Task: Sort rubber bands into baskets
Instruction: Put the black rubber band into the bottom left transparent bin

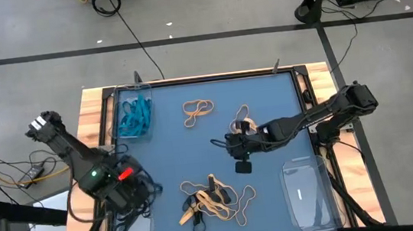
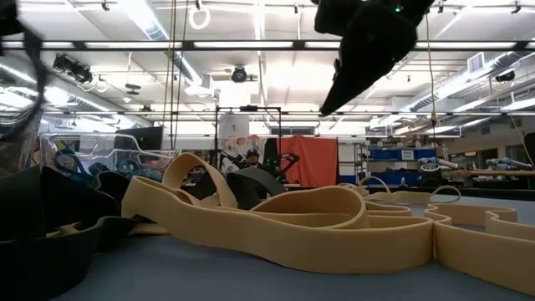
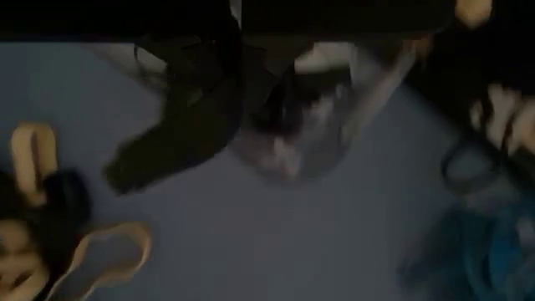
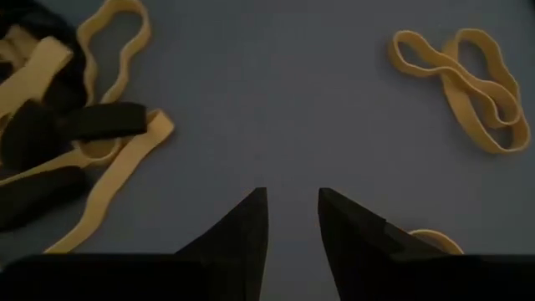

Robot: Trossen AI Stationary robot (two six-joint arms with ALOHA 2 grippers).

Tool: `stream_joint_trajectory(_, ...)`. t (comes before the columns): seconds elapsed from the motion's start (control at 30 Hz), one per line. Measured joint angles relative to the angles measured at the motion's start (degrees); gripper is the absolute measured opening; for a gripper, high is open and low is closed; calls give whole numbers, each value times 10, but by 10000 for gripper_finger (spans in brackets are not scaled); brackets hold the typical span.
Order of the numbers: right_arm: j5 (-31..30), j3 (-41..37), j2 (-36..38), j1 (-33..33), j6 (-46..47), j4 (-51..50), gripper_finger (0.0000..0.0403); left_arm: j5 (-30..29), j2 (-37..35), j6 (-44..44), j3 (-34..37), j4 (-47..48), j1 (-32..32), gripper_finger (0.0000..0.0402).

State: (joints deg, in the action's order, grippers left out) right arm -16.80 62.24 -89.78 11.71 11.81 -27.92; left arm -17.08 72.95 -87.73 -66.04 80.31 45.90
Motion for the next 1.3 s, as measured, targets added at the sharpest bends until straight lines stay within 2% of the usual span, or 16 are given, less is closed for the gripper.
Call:
stream_joint_trajectory(0.23, 0, 0, 0, 43, 2, -16, 120, 133, 48, -106, 0, 50, 47, 3)
stream_joint_trajectory(0.47, -7, 0, 0, 68, 11, -17, 119, 197, 90, -147, 0, 43, 60, 5)
stream_joint_trajectory(0.53, -12, 0, 0, 68, 19, -17, 119, 198, 96, -158, 0, 43, 60, 12)
stream_joint_trajectory(0.67, -17, 0, 1, 65, 33, -13, 119, 203, 96, -164, 0, 45, 60, 52)
stream_joint_trajectory(0.8, -30, 0, 14, 62, 40, -8, 119, 247, 92, -161, 1, 106, 71, 117)
stream_joint_trajectory(0.9, -55, -11, 37, 65, 46, 2, 119, 270, 72, -150, 17, 94, 85, 156)
stream_joint_trajectory(1.07, -36, -58, 106, 59, 46, 4, 119, 258, 62, -150, 32, 97, 87, 176)
stream_joint_trajectory(1.3, 48, -83, 173, 11, 50, 5, 119, 155, 62, -134, 33, 94, 76, 177)
